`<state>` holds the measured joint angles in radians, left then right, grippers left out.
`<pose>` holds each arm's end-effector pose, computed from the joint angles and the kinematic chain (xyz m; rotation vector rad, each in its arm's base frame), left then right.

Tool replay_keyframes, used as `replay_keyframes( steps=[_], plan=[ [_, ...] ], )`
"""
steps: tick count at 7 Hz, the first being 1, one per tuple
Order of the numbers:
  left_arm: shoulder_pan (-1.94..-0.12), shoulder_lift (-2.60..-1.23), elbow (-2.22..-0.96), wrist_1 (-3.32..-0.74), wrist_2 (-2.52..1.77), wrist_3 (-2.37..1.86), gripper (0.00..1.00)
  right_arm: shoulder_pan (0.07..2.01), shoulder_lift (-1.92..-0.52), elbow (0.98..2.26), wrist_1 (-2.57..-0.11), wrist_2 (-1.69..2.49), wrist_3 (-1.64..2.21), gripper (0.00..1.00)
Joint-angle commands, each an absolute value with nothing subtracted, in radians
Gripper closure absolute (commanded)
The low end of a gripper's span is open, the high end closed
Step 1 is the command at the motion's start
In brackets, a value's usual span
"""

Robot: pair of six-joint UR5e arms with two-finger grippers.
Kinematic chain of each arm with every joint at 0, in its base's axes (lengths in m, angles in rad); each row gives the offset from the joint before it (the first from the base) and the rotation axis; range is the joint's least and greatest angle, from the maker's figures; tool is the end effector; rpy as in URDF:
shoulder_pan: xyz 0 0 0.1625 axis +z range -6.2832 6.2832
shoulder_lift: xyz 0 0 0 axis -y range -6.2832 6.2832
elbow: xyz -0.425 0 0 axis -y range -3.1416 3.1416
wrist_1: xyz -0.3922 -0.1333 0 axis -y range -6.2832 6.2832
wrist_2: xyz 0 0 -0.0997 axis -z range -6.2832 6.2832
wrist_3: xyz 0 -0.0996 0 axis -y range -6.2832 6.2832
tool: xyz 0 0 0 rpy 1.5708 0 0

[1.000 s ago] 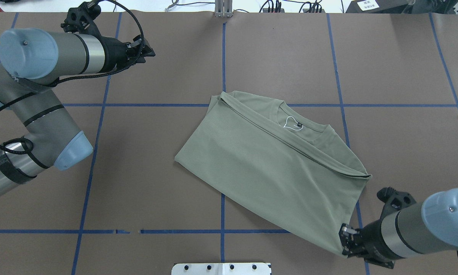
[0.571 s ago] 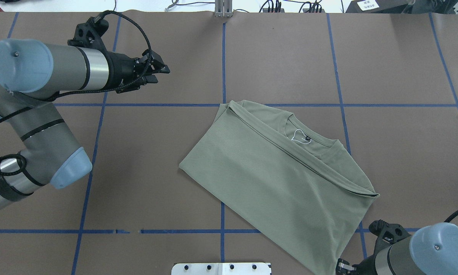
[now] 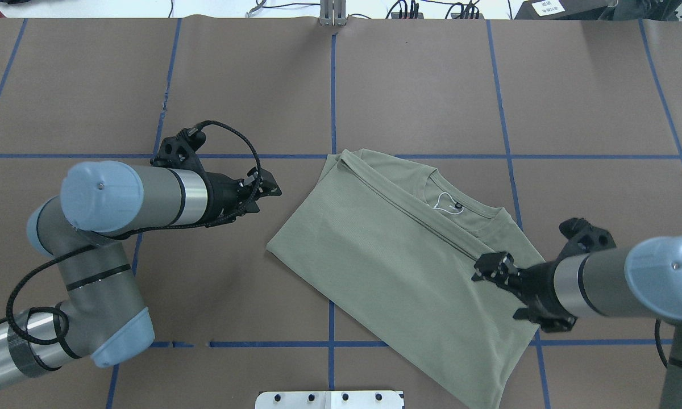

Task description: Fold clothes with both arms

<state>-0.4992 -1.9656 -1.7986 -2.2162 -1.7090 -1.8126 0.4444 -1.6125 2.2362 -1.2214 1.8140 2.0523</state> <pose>0.4748 -0.3951 0.2603 0.0450 1.2896 -0.5498 -0.3472 -0.2864 0.3301 -0.2475 -0.9873 0.7289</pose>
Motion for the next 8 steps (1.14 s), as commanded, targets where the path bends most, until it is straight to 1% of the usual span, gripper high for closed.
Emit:
replay_keyframes(
  steps=[1, 2, 8],
  plan=[
    [-0.424, -1.974, -1.763, -2.154, -1.642, -1.816, 0.38, 0.611, -1.501, 2.116, -1.223, 1.816, 1.915, 0.00],
    [-0.416, -1.974, -1.738, -2.154, -1.634, -1.816, 0.38, 0.614, -1.468, 2.042, -1.215, 1.807, 1.879, 0.00],
    [-0.380, -1.979, -1.697, -2.155, -1.631, -1.822, 0.39, 0.614, -1.462, 2.033, -1.215, 1.807, 1.879, 0.00]
  ],
)
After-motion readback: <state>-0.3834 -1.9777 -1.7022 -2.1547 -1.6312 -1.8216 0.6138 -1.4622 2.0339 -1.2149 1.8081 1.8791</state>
